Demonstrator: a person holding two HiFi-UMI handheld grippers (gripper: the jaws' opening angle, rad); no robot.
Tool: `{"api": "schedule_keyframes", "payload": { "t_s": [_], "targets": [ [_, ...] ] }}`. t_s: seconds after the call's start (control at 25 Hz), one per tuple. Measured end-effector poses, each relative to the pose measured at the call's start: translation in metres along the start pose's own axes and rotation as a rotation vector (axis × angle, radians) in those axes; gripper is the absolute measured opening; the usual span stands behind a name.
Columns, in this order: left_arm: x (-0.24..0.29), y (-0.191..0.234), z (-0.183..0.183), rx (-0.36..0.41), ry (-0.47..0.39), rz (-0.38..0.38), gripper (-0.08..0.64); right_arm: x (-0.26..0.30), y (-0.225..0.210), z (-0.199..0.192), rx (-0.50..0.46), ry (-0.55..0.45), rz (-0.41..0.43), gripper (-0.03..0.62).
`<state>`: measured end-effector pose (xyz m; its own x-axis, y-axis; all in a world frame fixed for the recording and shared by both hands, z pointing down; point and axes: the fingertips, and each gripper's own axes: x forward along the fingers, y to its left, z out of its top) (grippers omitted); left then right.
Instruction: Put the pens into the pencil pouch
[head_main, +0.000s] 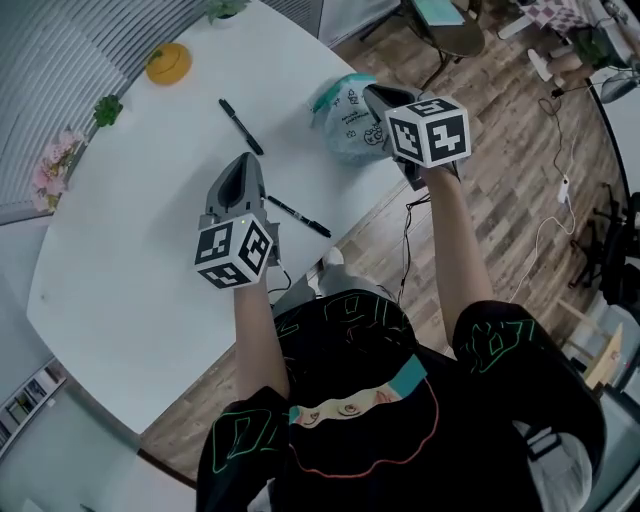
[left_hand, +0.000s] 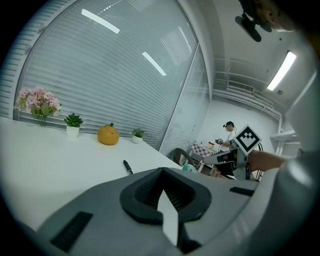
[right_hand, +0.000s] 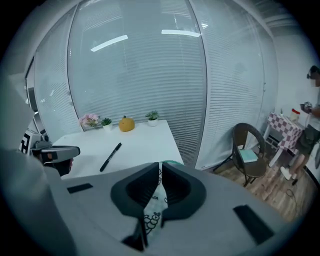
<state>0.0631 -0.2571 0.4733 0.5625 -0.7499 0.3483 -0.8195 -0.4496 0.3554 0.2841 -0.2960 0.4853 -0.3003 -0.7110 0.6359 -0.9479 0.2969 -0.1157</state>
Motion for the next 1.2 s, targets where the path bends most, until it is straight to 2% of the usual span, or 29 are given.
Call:
{"api": "schedule_keyframes", "payload": {
  "t_s": [0.16,0.2,0.28,0.44,0.56,0.76,1.0,1.08,1.2],
  "targets": [
    [0.007,0.013,-0.003,-0.013,0.008,-0.001,-0.003,0.028,-0.001,-0.012,-0.020,0.100,0.010,0.011],
    [0.008,0.016,-0.003,-0.016,0.009,0.000,-0.004,0.036,-0.001,-0.015,-0.022,0.126,0.014,0.031],
    [0.009,0.021,-0.004,-0.020,0.013,0.003,-0.003,0.049,-0.003,-0.021,-0.023,0.176,0.021,0.120],
    [0.008,0.027,-0.005,-0.029,0.018,0.014,-0.004,0.064,-0.015,-0.033,-0.022,0.241,-0.019,0.217],
    [0.009,0.032,-0.005,-0.035,0.020,0.019,-0.004,0.073,-0.021,-0.040,-0.015,0.274,-0.041,0.250],
    [0.010,0.037,-0.005,-0.040,0.025,0.016,-0.004,0.084,-0.021,-0.050,-0.028,0.321,-0.049,0.253],
    [0.008,0.035,-0.007,-0.040,0.028,0.015,-0.003,0.083,-0.021,-0.055,-0.020,0.310,-0.024,0.247],
    [0.008,0.034,-0.007,-0.040,0.025,0.015,-0.003,0.083,-0.016,-0.055,-0.035,0.316,-0.013,0.203],
    [0.004,0.029,-0.006,-0.039,0.016,0.013,-0.004,0.082,-0.003,-0.058,-0.069,0.325,0.011,0.082]
  ]
}}
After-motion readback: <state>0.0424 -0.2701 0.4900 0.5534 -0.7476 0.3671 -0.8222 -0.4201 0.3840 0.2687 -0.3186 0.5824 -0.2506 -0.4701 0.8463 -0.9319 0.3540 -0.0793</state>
